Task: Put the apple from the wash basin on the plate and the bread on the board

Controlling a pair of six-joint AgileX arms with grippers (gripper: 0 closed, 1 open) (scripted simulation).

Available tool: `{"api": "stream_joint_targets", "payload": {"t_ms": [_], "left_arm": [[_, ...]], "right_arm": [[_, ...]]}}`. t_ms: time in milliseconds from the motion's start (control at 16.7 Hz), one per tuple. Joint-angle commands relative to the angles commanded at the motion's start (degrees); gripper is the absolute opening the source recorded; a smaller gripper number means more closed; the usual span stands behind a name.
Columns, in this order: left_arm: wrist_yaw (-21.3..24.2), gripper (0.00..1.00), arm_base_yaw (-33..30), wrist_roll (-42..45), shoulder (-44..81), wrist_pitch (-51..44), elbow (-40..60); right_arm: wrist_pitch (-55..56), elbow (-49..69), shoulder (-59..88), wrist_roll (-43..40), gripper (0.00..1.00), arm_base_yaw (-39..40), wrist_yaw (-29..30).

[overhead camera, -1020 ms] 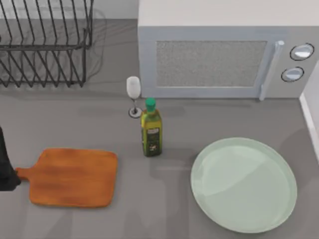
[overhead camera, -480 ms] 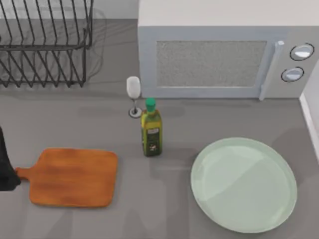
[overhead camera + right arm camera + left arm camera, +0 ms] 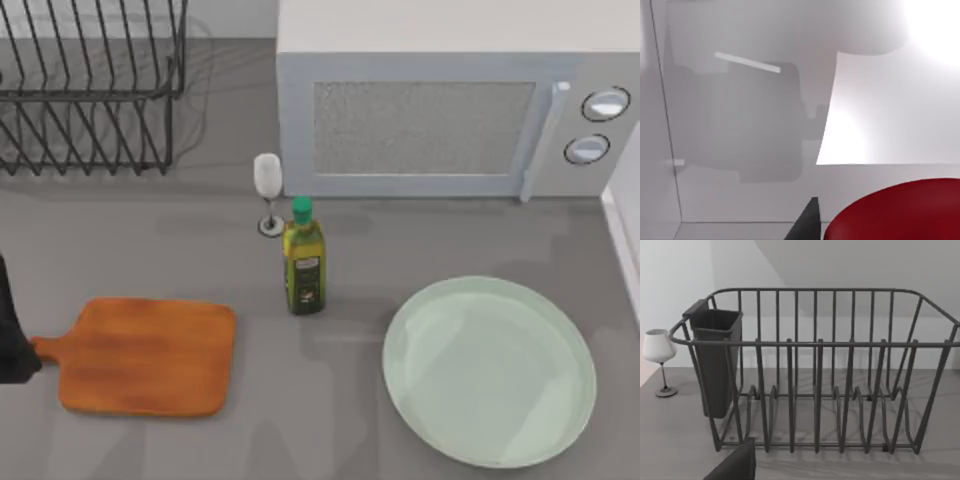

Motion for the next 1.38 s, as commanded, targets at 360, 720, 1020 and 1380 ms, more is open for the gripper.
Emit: {"api": "stream_joint_targets", "payload": {"t_ms": [360,720,1020,1380], "left_arm": [[0.0,1.0,0.0,0.0,0.0,0.0,0.0],[0.0,1.0,0.0,0.0,0.0,0.0,0.0],[0.0,1.0,0.0,0.0,0.0,0.0,0.0],[0.0,1.0,0.0,0.0,0.0,0.0,0.0]], "right_arm": [[-0.64,0.66,-1.1,1.17,0.0,0.89,0.09],[-7.78,-1.13,-6.29,11.03,0.0,9.26,0.64],[-14.82,-4.28,-10.53,23.3,0.0,20.77,0.86],[-18.76,-4.22,-14.86,38.31,0.0,36.76,0.84]]}}
